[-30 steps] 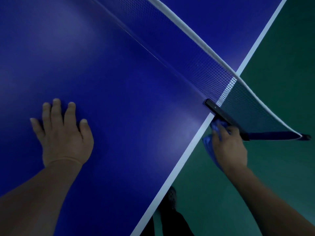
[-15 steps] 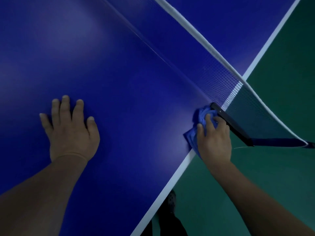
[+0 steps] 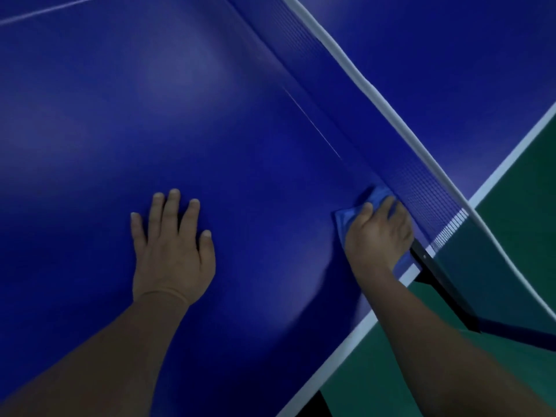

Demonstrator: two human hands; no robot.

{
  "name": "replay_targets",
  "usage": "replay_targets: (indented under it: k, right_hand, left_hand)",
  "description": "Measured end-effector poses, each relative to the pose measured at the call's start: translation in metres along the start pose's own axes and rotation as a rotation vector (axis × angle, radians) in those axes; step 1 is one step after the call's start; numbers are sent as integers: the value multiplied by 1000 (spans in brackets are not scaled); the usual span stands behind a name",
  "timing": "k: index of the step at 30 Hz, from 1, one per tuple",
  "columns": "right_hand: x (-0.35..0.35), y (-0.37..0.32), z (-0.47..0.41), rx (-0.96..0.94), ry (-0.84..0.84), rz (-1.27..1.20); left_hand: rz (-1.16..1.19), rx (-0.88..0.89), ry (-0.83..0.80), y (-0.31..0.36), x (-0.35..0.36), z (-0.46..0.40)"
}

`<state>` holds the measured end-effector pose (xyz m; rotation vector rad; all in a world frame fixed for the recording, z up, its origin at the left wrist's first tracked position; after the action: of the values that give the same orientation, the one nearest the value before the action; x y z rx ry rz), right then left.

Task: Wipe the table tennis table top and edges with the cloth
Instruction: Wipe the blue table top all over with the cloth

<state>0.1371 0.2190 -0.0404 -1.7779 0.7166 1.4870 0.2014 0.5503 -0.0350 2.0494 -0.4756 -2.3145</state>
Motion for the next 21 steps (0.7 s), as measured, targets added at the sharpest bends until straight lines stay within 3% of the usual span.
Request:
replay_targets:
  k: [4,7,9,13,15,19,21]
  right_hand:
    - [4,-47,-29,-10,-4,-73]
    - [11,-129,-55,-231,-7,-81]
    - [22,-179,-53,-425,-144,-66]
    - [27,-196,-55,-631,-182,-78]
    - [30,-196,-80,-589,-139,-107]
    - [33,-245,-147,-320,-97,-266]
    - [33,-282,-169,-307,-266,-370]
  left_hand:
    - [16,-9,8,2,-1,-1]
    - [46,-28,27,2,-3,0]
    - [89,-63,71,3,-8,-6]
    - [118,-215,207,-6,-27,-51]
    - [86,-305,220,-19,-31,-78]
    - [97,-428,194,-39,-27,-106]
    - [113,-430,179,-41,-23,-110]
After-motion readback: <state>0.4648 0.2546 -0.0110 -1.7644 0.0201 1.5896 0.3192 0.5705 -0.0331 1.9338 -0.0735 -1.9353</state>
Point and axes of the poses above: each hand's wrist, its own z-axis away from the middle knuckle, its own x-axis out of the palm, y = z × x, the point moved 4 cm from there along -z, towards the middle knuckle, and after that the axes turned 2 degrees about -z, right-handed, at the moved point
